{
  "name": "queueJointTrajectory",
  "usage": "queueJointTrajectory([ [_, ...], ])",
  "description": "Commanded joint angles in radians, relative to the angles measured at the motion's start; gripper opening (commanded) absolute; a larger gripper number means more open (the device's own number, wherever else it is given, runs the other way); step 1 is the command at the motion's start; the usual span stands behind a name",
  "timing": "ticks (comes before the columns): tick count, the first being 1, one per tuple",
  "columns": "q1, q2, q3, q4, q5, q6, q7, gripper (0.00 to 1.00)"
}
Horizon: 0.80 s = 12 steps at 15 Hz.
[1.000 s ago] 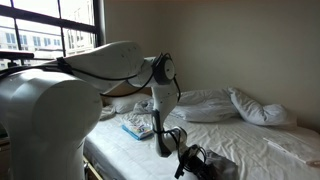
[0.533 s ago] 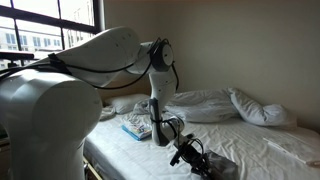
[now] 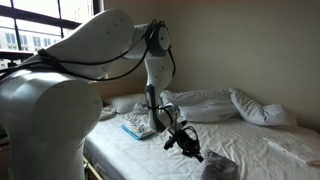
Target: Fold the grey thing in half
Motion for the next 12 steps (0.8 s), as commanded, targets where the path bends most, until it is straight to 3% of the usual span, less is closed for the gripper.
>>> queueJointTrajectory([
  [1, -0.007, -0.033, 0.004, -0.024, -0.046, 0.066, 0.088, 0.09],
  [6, 0.001, -0.013, -0.003, 0.032, -0.105, 0.087, 0.233, 0.08],
  [12, -0.021, 0.002, -0.009, 0.074, -0.068, 0.049, 0.229, 0.09],
])
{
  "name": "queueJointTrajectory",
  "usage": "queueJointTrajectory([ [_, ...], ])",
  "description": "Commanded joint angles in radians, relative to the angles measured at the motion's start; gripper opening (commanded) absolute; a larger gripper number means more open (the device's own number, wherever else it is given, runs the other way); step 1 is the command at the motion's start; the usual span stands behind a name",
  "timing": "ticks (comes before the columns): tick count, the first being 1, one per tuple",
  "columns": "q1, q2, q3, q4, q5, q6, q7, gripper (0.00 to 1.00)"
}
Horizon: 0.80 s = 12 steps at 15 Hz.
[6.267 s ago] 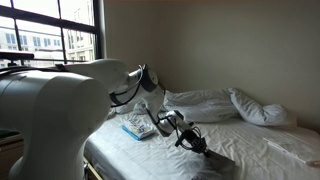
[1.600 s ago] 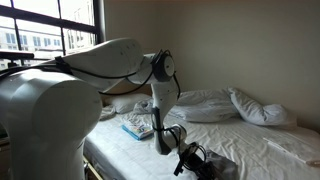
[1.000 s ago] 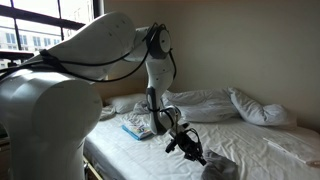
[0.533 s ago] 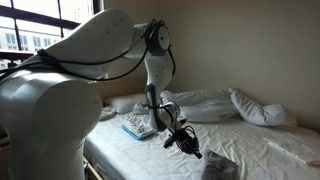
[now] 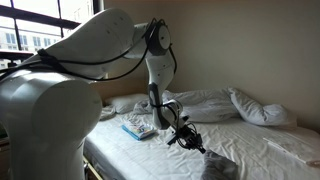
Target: Fold the grey thing in half
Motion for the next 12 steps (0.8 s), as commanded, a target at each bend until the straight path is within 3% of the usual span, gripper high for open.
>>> queueJointTrajectory([
  [1, -0.029, 0.014, -0.001, 0.03, 0.018, -0.024, 0.015, 0.09],
  [6, -0.07, 0.04, -0.015, 0.084, 0.088, -0.079, -0.021, 0.09],
  [12, -0.091, 0.095, -0.021, 0.137, 0.147, -0.189, -0.181, 0.08],
])
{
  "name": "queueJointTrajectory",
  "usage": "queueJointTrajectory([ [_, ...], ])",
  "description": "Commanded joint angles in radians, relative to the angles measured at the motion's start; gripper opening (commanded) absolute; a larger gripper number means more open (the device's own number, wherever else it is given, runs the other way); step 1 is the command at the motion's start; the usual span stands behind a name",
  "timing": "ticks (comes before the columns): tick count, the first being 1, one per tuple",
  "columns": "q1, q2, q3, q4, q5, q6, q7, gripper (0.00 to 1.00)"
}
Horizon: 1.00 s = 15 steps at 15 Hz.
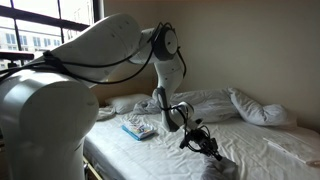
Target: Fold the grey thing in half
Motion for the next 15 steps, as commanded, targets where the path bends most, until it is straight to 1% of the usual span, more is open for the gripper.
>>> queueJointTrajectory([
  [1, -0.01, 0.048, 0.004, 0.046, 0.043, -0.06, -0.121, 0.08],
  [3, -0.009, 0.077, 0.001, 0.067, 0.053, -0.076, -0.15, 0.08],
  [11, -0.005, 0.204, 0.005, 0.182, 0.055, -0.064, -0.213, 0.08],
  [15, 0.01, 0.234, 0.012, 0.211, 0.053, -0.058, -0.242, 0.08],
])
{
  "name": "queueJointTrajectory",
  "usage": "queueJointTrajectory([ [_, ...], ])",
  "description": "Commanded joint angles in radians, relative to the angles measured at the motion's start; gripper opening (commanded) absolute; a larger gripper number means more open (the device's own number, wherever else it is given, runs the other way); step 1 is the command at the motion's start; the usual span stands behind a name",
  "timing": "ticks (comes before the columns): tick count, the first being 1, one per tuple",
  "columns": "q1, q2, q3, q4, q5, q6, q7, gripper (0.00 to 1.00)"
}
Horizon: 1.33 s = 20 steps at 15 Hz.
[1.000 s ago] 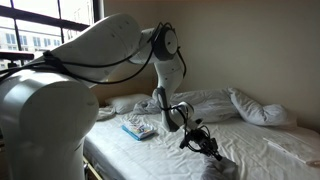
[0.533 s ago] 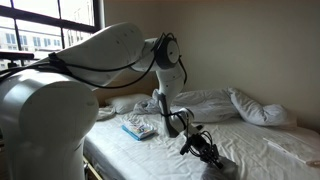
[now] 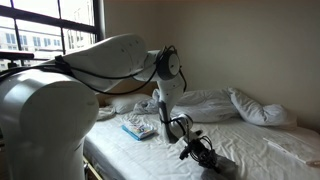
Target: Fold the grey thing in half
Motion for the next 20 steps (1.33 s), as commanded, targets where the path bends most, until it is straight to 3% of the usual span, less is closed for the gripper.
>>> queueJointTrajectory([
  [1, 0.015, 0.023, 0.005, 0.033, 0.026, -0.001, -0.056, 0.09],
  [20, 0.095, -0.045, 0.04, -0.065, -0.01, 0.08, -0.077, 0.09],
])
